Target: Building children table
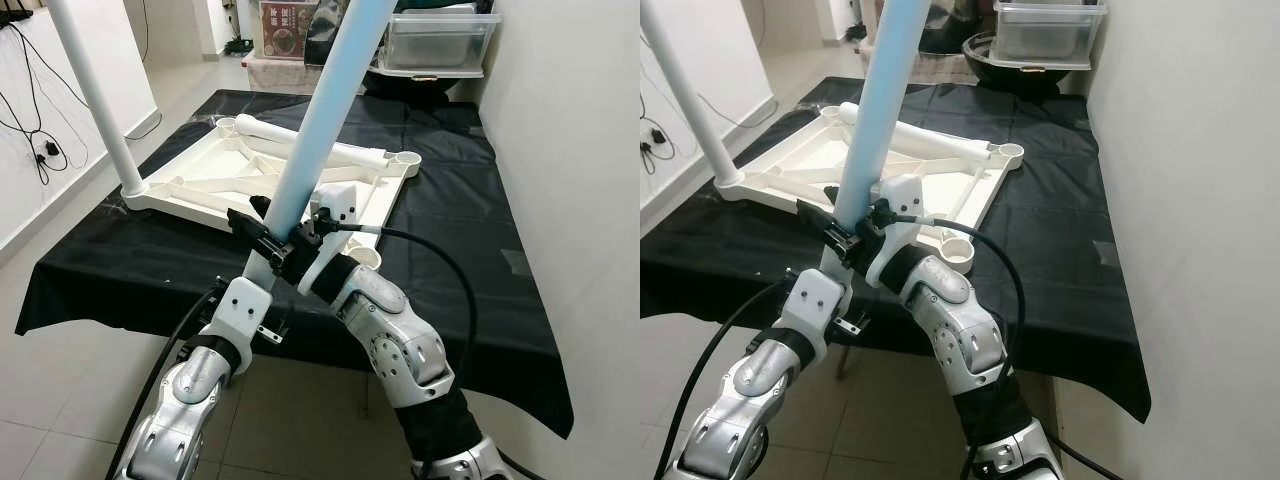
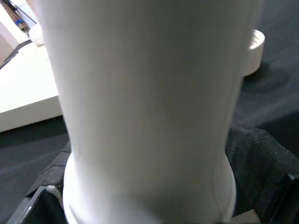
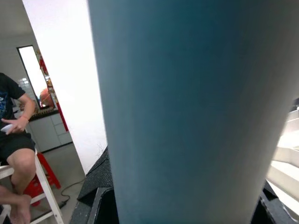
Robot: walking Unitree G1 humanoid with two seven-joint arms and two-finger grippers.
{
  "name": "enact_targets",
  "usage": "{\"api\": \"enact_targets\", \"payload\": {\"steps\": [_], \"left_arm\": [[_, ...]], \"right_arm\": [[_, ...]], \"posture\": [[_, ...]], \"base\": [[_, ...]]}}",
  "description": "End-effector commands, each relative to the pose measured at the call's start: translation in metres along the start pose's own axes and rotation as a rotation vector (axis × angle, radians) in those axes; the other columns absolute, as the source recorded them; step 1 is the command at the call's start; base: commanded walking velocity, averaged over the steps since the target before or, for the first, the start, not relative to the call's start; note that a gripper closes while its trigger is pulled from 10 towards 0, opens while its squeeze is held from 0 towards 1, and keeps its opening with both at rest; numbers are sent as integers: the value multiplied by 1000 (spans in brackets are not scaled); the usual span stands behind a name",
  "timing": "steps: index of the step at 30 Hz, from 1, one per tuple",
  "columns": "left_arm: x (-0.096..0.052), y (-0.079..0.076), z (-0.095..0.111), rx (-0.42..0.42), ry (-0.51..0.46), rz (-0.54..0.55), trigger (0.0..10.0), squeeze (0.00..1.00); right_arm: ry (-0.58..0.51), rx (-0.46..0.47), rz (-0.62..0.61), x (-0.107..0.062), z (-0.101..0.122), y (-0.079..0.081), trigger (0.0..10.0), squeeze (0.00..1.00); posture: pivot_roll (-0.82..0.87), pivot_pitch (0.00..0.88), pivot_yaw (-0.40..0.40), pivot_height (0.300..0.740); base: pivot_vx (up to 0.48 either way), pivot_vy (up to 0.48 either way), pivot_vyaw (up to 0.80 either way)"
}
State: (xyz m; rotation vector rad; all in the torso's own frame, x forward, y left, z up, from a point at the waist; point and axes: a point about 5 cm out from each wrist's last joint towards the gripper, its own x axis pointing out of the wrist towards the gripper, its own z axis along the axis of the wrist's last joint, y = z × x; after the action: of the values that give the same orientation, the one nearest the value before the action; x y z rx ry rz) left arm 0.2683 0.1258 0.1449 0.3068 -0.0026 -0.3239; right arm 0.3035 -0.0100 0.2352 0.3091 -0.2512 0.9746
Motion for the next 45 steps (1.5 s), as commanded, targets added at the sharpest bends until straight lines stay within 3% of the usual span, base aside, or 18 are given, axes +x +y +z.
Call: {"api": "enact_targets", "payload": {"steps": [1, 6, 11, 15, 16, 17, 20, 25, 29, 32, 45], "left_arm": [[-6, -2, -11, -13, 55, -25, 10000, 0], [-13, -3, -17, -30, 70, -11, 10000, 0], [-31, -1, -23, -53, 75, 81, 10000, 0], [-34, 0, -20, -69, 53, 120, 10000, 0], [-35, 0, -17, -82, 39, 141, 10000, 0], [-38, -1, -13, -103, 15, 167, 10000, 0], [-42, -2, -6, -124, -19, 209, 10000, 0], [-44, 0, 1, -147, -56, 255, 10000, 0], [-46, 16, 17, -106, -130, 396, 10000, 0], [-45, 25, 24, -89, -162, 436, 10000, 0], [-43, 30, 29, -65, -181, 449, 10000, 0]], "right_arm": [[-56, -10, 22, 7, 13, 2, 0, 0], [-67, -31, -19, 8, 17, -7, 0, 0], [-111, -111, -209, 5, 31, -39, 0, 0], [-118, -148, -283, 3, 34, -48, 0, 0], [-120, -176, -330, 1, 35, -54, 3490, 0], [-121, -242, -411, -4, 39, -63, 10000, 0], [-124, -316, -503, -9, 43, -74, 10000, 0], [-134, -316, -533, -14, 44, -79, 10000, 0], [-138, -308, -523, -17, 40, -76, 10000, 0], [-139, -305, -519, -18, 37, -74, 10000, 0], [-139, -299, -513, -13, 32, -72, 10000, 0]], "posture": [[-2, 64, 14, 740], [-1, 63, 13, 740], [3, 60, 9, 740], [5, 57, 8, 740], [5, 57, 8, 740], [5, 56, 7, 740], [4, 55, 3, 740], [4, 55, 3, 740], [-6, 45, 3, 740], [-3, 39, 2, 740], [-2, 33, 3, 740]], "base": [[0, 0, 0], [0, 0, 0], [0, 0, 0], [0, 0, 0], [0, 0, 0], [0, 0, 0], [0, 0, 0], [0, 0, 0], [0, 0, -278], [0, 0, 0], [46, 0, 0]]}}
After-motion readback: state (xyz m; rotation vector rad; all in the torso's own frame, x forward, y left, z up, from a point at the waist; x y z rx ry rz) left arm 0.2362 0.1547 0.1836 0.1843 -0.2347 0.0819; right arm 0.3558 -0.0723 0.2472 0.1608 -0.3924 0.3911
